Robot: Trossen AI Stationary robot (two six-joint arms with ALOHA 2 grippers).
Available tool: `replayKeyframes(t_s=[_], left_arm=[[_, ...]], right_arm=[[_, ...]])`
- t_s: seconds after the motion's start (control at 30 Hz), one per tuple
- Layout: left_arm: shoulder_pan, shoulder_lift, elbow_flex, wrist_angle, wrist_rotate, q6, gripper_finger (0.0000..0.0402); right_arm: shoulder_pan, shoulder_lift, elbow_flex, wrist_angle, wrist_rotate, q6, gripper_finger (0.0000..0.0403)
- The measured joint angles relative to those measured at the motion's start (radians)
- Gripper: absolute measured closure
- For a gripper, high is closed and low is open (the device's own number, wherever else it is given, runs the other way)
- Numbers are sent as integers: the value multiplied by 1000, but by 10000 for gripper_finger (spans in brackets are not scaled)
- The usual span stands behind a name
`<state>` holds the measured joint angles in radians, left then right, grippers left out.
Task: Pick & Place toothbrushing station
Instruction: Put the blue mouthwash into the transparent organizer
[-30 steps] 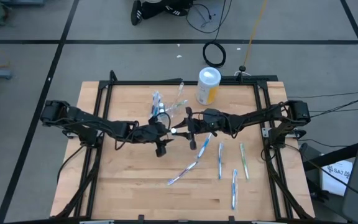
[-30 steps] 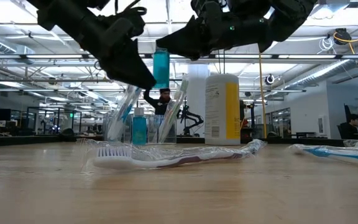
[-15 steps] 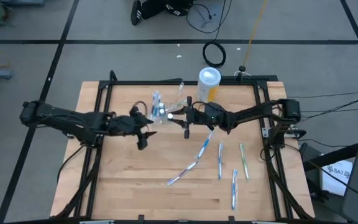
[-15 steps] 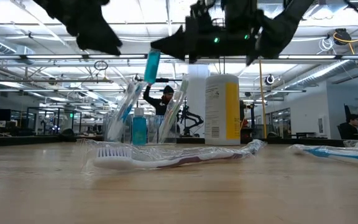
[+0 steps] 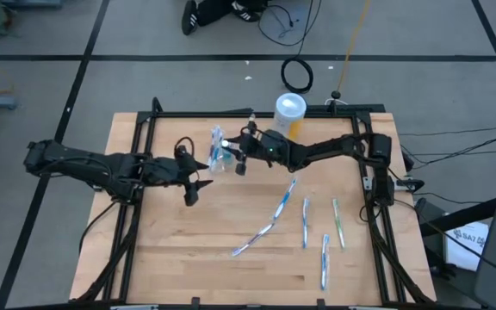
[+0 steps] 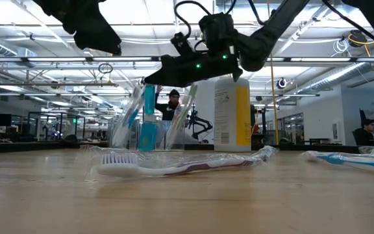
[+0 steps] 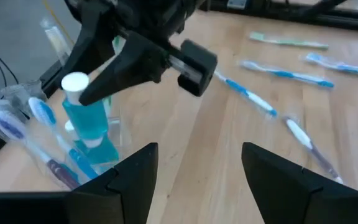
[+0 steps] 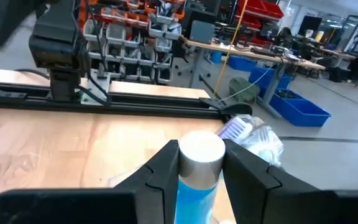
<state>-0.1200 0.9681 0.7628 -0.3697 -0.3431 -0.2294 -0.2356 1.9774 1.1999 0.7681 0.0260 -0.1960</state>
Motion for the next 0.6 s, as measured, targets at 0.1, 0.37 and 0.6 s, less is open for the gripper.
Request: replayKeyframes(t_s=[0.1,0.37,0.6], left_arm=[[-1,1,0,-3,1,3,162],[-6,2,0,-3,2,-17,163],[-6,2,0,-4,3,-39,163]], right_arm=[[1,0,0,0,2,-9,307],[1,-29,-1,10,1,-24,307],[2,-26,-2,-38,4,-26,307]])
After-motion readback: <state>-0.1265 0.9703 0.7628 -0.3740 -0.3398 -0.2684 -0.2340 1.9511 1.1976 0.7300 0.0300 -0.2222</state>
